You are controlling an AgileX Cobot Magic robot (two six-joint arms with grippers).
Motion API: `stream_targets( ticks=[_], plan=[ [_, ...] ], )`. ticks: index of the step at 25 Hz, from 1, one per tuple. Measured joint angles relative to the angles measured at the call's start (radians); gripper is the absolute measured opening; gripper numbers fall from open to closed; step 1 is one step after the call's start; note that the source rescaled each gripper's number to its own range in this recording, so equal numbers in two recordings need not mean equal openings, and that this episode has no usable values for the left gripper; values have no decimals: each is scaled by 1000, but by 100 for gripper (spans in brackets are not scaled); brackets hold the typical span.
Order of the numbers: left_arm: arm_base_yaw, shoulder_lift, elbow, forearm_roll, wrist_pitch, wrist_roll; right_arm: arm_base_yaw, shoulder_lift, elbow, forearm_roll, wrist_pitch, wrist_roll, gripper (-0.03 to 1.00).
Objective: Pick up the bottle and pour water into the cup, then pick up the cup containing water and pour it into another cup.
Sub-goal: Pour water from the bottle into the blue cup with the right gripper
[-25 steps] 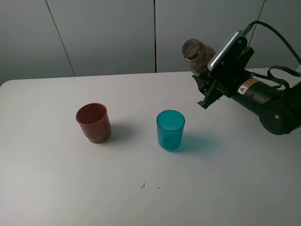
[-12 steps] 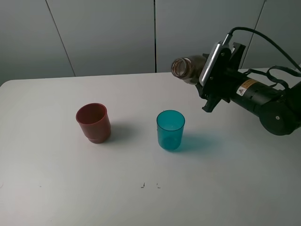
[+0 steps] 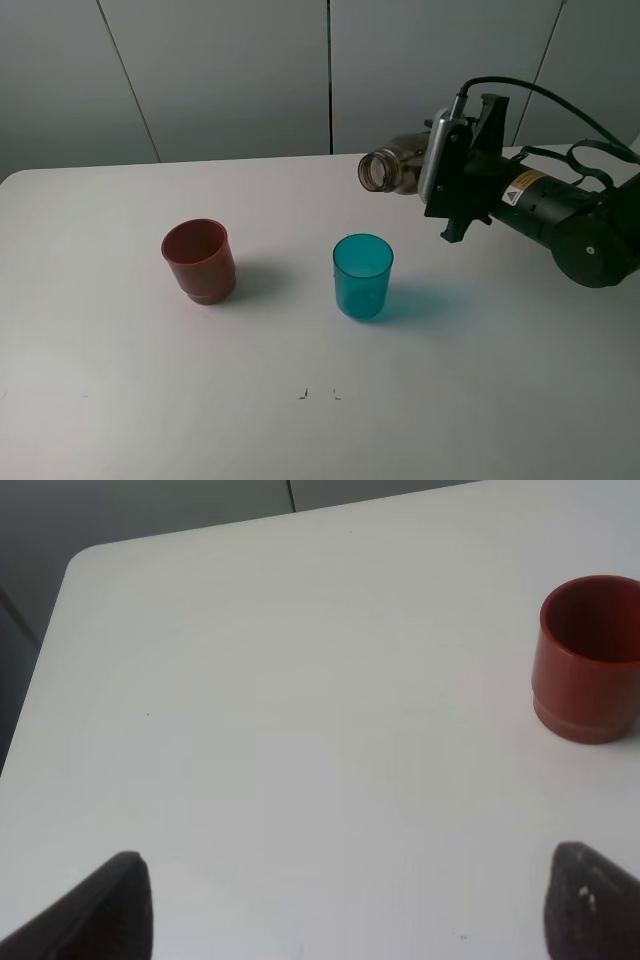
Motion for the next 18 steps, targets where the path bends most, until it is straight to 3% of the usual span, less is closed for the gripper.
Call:
stream_targets(
  ticks=[10, 18],
  plan=[
    [0, 0, 0, 0, 0, 0, 0, 0, 0, -37, 42, -149, 0],
    [0, 0, 0, 0, 0, 0, 0, 0, 0, -52, 53, -167, 0]
  ],
)
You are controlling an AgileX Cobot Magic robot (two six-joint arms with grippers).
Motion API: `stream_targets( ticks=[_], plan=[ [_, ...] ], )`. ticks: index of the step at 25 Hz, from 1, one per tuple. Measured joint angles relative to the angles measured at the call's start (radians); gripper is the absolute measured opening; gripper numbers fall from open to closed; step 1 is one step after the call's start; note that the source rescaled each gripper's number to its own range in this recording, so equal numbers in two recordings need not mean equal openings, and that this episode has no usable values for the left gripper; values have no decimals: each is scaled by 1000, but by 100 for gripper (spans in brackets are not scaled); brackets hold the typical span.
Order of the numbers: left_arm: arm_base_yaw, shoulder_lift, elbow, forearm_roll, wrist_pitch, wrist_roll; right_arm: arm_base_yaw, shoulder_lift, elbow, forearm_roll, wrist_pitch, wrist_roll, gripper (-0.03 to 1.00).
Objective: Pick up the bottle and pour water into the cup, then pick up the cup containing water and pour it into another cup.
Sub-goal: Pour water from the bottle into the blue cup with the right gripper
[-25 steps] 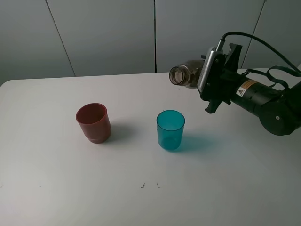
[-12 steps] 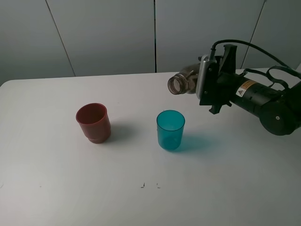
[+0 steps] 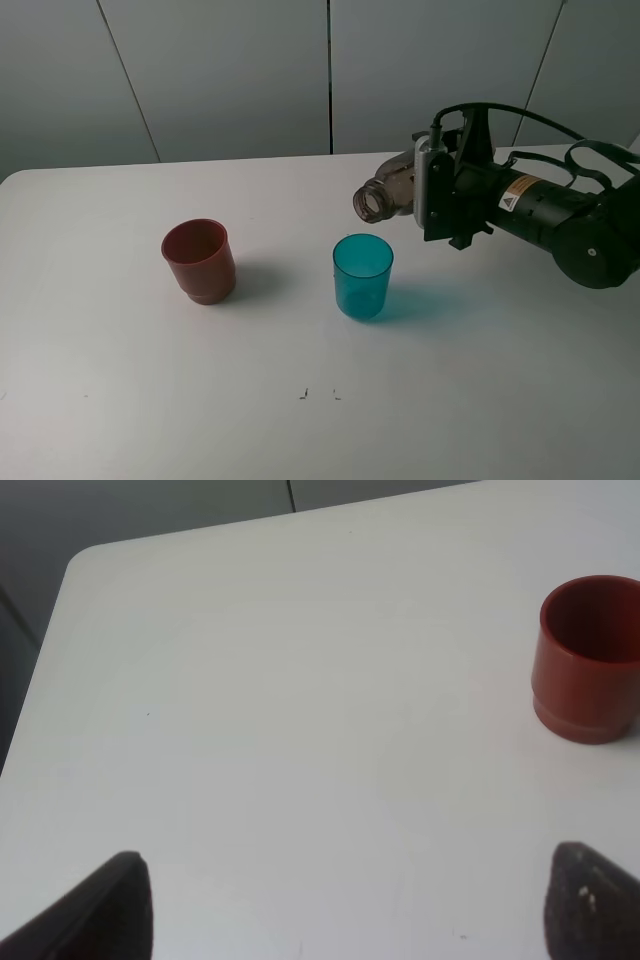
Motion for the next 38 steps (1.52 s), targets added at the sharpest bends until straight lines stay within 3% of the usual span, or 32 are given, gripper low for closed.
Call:
stream_targets(
  ticks=[20, 38],
  plan=[
    [0, 0, 0, 0, 0, 0, 0, 0, 0, 4, 0, -61, 0],
    [0, 0, 0, 0, 0, -2, 0, 0, 0, 84, 0, -135, 0]
  ],
)
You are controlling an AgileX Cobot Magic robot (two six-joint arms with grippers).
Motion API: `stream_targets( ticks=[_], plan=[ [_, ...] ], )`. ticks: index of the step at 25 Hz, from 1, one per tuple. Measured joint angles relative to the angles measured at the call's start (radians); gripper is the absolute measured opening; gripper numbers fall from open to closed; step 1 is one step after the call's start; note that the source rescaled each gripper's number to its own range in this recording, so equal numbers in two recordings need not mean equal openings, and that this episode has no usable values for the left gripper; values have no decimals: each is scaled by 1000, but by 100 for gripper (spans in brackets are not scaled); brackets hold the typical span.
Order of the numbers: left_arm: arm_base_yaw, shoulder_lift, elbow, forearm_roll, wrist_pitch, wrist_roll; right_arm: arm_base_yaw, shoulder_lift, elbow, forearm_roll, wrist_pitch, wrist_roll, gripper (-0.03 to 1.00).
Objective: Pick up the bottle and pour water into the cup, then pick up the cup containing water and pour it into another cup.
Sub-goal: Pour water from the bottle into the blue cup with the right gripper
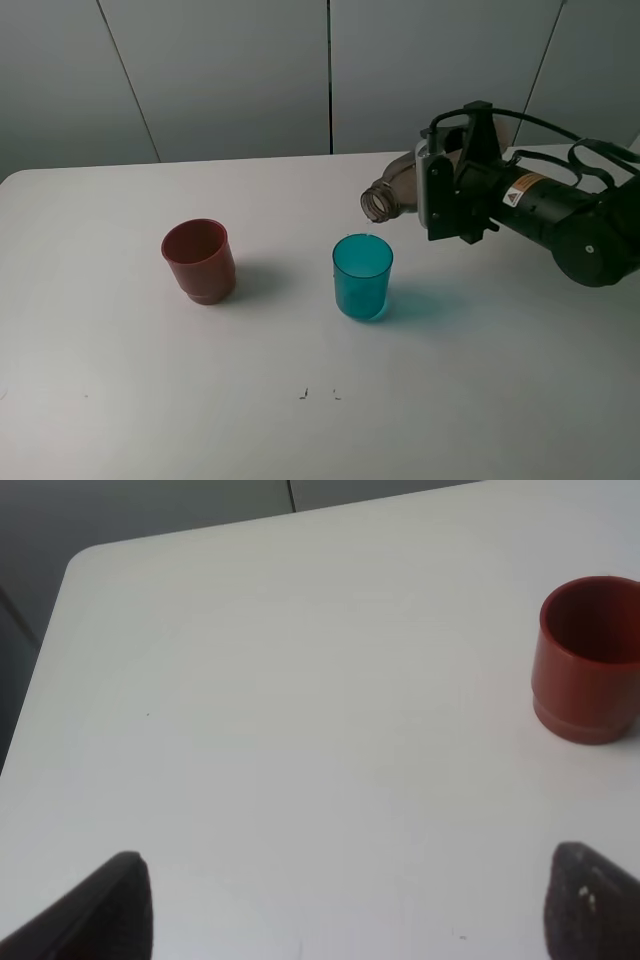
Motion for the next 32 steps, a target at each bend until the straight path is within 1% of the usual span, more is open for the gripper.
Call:
stream_targets(
  ticks=[32],
  plan=[
    [0, 0, 0, 0, 0, 0, 0, 0, 0, 2, -9, -134, 0]
  ],
)
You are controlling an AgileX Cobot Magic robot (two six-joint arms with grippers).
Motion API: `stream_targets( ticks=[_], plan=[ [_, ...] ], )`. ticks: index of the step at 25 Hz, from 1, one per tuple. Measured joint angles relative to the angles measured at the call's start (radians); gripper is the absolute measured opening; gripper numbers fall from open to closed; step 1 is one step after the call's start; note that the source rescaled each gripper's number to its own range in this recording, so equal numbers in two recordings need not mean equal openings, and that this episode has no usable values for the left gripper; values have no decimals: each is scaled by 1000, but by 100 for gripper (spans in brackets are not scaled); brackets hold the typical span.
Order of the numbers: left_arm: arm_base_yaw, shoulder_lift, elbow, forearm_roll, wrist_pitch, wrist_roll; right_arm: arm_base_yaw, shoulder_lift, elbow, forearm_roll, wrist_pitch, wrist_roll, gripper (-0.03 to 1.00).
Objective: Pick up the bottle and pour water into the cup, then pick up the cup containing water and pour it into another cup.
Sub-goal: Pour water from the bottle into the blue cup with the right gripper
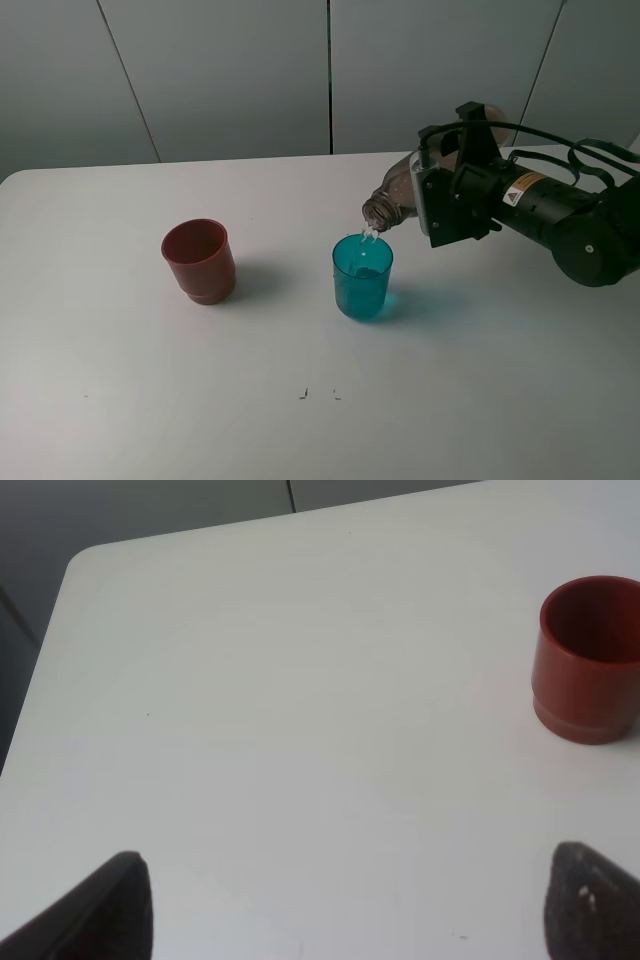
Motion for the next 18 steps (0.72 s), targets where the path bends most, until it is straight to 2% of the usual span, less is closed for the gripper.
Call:
stream_targets(
  ticks=[18],
  plan=[
    [0, 0, 0, 0, 0, 0, 0, 0, 0, 0, -13, -51, 0]
  ],
)
